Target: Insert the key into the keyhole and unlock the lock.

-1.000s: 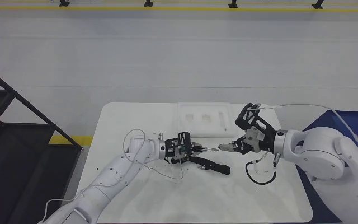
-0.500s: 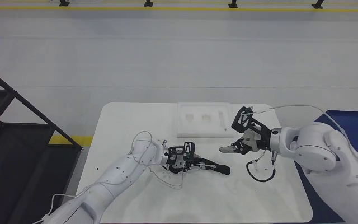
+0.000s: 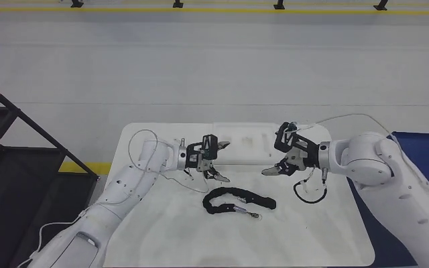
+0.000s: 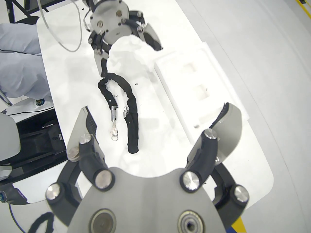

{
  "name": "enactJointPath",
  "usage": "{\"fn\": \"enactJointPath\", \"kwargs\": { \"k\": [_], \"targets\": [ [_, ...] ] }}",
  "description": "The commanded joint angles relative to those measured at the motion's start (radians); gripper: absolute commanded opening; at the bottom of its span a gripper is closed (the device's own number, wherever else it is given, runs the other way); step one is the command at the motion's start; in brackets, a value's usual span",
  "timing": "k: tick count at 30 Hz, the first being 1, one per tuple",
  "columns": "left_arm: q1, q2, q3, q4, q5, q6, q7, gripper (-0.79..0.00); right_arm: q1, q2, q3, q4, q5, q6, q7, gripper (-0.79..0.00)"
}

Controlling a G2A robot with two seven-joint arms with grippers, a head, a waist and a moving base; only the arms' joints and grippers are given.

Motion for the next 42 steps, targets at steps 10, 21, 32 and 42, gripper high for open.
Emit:
{"fn": "enactJointPath", "kwargs": {
  "k": [10, 21, 32, 42],
  "targets": [
    [-0.317, 0.095, 0.221, 0.087, -0.552, 0.0, -0.236, 0.0, 0.281, -0.075, -0.161, 0.291, 0.094, -0.196, -0.079, 0.0],
    [-0.538, 0.164, 0.423, 0.138, -0.977, 0.0, -0.433, 0.0, 0.469, -0.136, -0.256, 0.483, 0.161, -0.309, -0.133, 0.0],
    [-0.587, 0.195, 0.486, 0.129, -1.041, 0.0, -0.447, -0.001, 0.496, -0.15, -0.279, 0.513, 0.198, -0.309, -0.188, 0.0],
    [-0.587, 0.194, 0.486, 0.129, -1.04, 0.0, -0.447, -0.001, 0.496, -0.15, -0.279, 0.513, 0.198, -0.309, -0.187, -0.001]
  ]
}}
